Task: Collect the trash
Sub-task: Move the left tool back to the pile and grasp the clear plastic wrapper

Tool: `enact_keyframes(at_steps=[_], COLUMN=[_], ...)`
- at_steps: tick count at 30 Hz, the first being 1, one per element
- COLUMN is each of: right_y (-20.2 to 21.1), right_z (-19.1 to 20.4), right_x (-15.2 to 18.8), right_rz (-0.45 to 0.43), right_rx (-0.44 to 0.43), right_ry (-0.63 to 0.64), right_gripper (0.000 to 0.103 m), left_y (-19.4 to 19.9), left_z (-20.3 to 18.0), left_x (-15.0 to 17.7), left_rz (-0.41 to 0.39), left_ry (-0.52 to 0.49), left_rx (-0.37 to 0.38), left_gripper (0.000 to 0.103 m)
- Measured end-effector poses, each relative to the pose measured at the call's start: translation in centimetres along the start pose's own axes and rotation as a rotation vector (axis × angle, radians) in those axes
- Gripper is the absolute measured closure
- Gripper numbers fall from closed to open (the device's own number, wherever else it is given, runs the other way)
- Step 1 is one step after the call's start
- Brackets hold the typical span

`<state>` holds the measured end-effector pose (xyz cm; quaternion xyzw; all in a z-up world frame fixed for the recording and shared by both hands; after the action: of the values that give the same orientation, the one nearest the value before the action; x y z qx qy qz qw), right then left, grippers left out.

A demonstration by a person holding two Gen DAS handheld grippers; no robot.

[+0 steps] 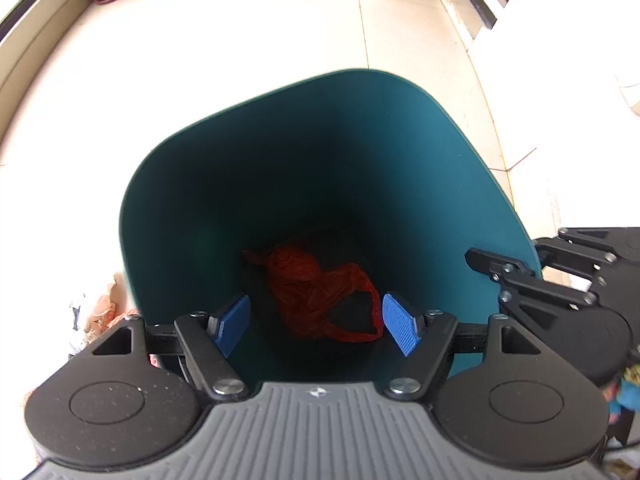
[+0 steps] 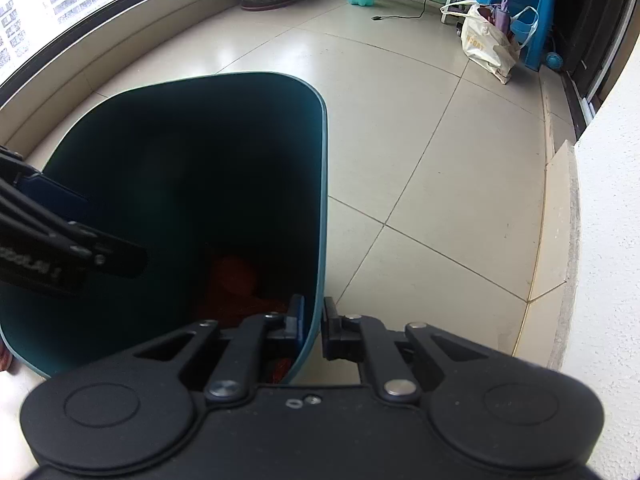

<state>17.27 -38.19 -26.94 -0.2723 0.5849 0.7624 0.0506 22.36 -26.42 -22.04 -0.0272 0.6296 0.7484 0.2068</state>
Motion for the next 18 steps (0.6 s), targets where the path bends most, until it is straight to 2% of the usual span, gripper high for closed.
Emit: enact_keyframes(at_steps=[3,8,13,16,18], right_y=[0.2,0.3,0.2,0.2,0.2], right_z=[-0.1,-0.5,-0.4,-0.4,-0.4], right_x=[0.2,0.4,0.4,0.3,0.4], right_rz=[0.003,0.002,0.002,0.002,0.006], right_rx=[0.014,0.014,0.014,0.011,0.009], right_ry=[-0.002,-0.013,-0.012,-0.013,-0.012], right_gripper=[0.097,0.098,0.098,0.098,0.097], left_y=[2.1,4.9,6.2,7.4,6.8], left_z=[0.7,3.7,8.1,11.1,13.1], left_x=[1.3,1.4,2.1,3.9,3.7], left_rz=[-0.040,-0.097,-0.133,-0.162,-0.168], left_ry=[-0.004,0.037,0.105,0.148,0.171], left_rx=[0.003,0.013,-0.007,-0.031,-0.042], left_gripper=[0.031,0.031,0.029,0.023,0.021])
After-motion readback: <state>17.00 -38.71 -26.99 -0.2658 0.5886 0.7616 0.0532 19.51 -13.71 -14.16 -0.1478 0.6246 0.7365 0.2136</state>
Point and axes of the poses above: each gripper's, at about its wrist camera, not at the fingertips, and y roughly against the way its jaws point, z to its left, x to its underside, the point moved 10 cm from there along -y, roughly the way its jaws point, and after that the axes turned 15 degrees about -x, right-handed, at the moved point
